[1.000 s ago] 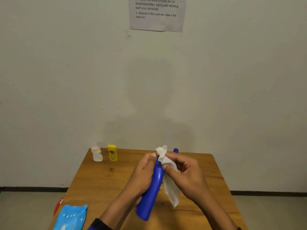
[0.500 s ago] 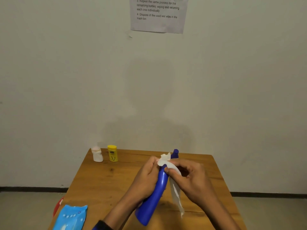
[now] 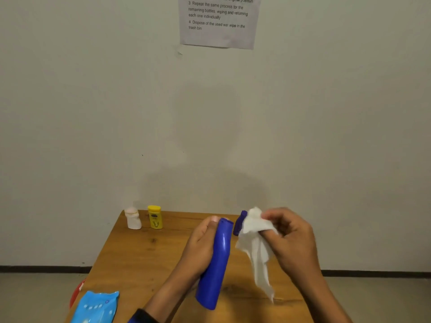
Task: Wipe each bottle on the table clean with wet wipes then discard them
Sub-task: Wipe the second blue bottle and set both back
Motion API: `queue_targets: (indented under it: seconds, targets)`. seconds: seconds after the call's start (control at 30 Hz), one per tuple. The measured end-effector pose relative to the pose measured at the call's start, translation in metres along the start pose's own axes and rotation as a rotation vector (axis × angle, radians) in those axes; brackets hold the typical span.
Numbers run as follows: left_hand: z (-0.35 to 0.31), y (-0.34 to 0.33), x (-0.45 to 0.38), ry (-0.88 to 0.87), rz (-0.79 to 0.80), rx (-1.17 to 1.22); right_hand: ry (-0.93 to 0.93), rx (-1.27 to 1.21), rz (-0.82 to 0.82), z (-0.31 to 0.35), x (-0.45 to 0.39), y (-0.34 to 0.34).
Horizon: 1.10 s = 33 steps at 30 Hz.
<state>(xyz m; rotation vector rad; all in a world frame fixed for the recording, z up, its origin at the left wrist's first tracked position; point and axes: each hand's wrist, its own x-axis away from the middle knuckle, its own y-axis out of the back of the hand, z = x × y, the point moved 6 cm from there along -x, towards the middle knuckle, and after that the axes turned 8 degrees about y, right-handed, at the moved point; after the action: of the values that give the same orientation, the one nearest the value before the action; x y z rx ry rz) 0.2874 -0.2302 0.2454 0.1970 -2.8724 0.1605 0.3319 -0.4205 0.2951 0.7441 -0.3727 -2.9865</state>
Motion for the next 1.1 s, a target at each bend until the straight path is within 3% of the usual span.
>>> queue_targets:
  seconds: [0.1, 0.2, 0.37, 0.5, 0.63, 0.77, 0.87, 0.97, 1.1]
  targets:
    - [0.001, 0.003, -0.006, 0.035, 0.066, 0.133, -0.036, -0.110, -0.073, 0.002, -0.006, 0.008]
    - [0.004, -0.002, -0.010, 0.032, 0.082, 0.232, 0.027, -0.085, -0.017, 0.012, -0.002, -0.013]
    - [0.014, 0.003, -0.022, 0.141, -0.161, 0.454, 0.082, -0.065, 0.114, 0.017, 0.044, -0.073]
    - [0.020, 0.024, -0.025, 0.221, -0.229, 0.643, -0.019, -0.169, 0.185, 0.001, 0.072, -0.085]
    - [0.008, 0.031, -0.027, 0.118, -0.195, 0.621, -0.079, -0.201, 0.308, 0.001, 0.084, -0.099]
    - [-0.005, 0.023, -0.018, 0.042, -0.212, 0.522, 0.057, -0.045, 0.204, 0.011, 0.070, -0.092]
    - [-0.010, 0.012, -0.007, -0.034, -0.051, 0.565, 0.123, 0.050, 0.132, 0.018, 0.061, -0.080]
    - [-0.018, -0.002, 0.004, 0.007, 0.160, 0.644, 0.291, 0.084, 0.147, 0.040, 0.064, -0.083]
    - [-0.021, 0.003, -0.004, 0.061, 0.181, 0.754, 0.511, 0.183, 0.226, 0.069, 0.086, -0.102]
